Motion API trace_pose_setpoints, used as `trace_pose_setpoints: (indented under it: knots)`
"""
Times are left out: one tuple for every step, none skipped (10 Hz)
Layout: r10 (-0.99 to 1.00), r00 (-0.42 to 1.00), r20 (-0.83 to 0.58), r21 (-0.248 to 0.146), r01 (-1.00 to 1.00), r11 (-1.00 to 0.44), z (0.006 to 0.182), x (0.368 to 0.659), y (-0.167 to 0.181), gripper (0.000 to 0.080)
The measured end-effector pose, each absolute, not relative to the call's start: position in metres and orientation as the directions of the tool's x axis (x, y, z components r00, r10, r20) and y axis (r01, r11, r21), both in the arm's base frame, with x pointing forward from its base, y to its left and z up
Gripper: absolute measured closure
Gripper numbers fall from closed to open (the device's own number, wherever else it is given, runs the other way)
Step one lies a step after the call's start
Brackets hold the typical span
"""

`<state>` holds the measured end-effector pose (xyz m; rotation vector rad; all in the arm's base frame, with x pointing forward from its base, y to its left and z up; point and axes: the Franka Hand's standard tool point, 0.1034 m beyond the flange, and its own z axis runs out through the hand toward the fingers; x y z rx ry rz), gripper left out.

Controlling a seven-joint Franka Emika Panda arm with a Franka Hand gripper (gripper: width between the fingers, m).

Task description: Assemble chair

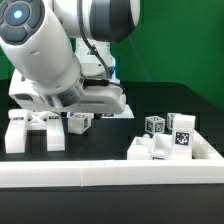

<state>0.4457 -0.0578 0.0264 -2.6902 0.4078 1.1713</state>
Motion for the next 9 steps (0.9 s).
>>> trace_pose_setpoints:
  knots:
    - [-0.18, 0.651, -0.738, -0.05, -0.318, -0.947, 0.0261, 0.4448, -0.0606, 0.0414]
    - [-0.18, 0.65, -0.738, -0.048, -0.318, -0.947, 0.0259, 0.4444, -0.062, 0.0414]
    - [-0.181, 0.65, -0.738, -0.048, -0.318, -0.947, 0.0257, 0.4442, -0.0621, 0.059]
    - [-0.181, 0.65, -0.739, -0.048, -0.318, -0.947, 0.0256, 0.4442, -0.0622, 0.0753]
    - [-0.18, 0.65, -0.738, -0.048, -0.318, -0.947, 0.0257, 0.4442, -0.0624, 0.0753]
    - [-0.179, 0.65, -0.738, -0.05, -0.317, -0.947, 0.0262, 0.4446, -0.0624, 0.0785]
    - [-0.177, 0.655, -0.734, -0.054, -0.317, -0.947, 0.0292, 0.4473, -0.0633, 0.0796]
    - [-0.177, 0.659, -0.731, -0.056, -0.316, -0.947, 0.0313, 0.4491, -0.0633, 0.0797]
    - [-0.178, 0.659, -0.731, -0.054, -0.316, -0.947, 0.0298, 0.4486, -0.0635, 0.0797]
